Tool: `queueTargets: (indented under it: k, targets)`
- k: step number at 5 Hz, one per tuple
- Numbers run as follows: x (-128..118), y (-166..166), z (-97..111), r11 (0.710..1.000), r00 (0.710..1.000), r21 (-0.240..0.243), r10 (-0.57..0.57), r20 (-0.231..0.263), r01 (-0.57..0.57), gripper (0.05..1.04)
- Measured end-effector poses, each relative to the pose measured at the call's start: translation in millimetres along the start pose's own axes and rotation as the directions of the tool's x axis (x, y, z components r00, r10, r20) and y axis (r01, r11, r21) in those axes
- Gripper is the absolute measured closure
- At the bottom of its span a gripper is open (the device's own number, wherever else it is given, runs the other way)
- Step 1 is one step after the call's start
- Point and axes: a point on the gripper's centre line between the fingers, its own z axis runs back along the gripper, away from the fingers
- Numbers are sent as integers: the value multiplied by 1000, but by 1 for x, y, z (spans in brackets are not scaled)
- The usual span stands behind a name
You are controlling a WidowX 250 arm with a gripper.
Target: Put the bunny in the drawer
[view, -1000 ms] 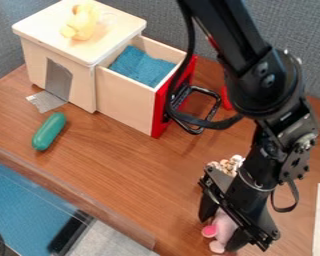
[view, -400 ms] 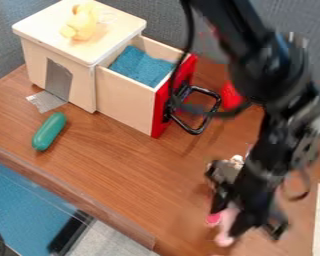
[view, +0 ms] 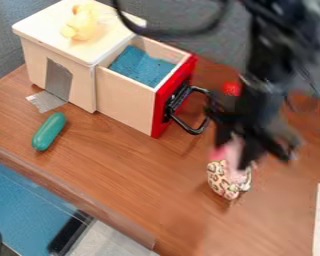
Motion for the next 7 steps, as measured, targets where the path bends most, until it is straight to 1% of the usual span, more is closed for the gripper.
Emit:
queueTargets:
  k: [1,2,3,4,5,6,7]
  targets:
    - [6,53,8,994,994,35,108,24,-108,716]
    - [11,93,18,981,983,69,177,50,-181,716]
    - [22,144,28,957,961,110,258,100,-268,716]
    - [37,172,20,946,953,122,291,88,-300,716]
    - [48,189,9,942,952,139,297,77,-305,716]
    - [52,195,-8,939,954,171,295,42,-298,716]
    - [53,195,-15,942,959,181,284,21,-283,654]
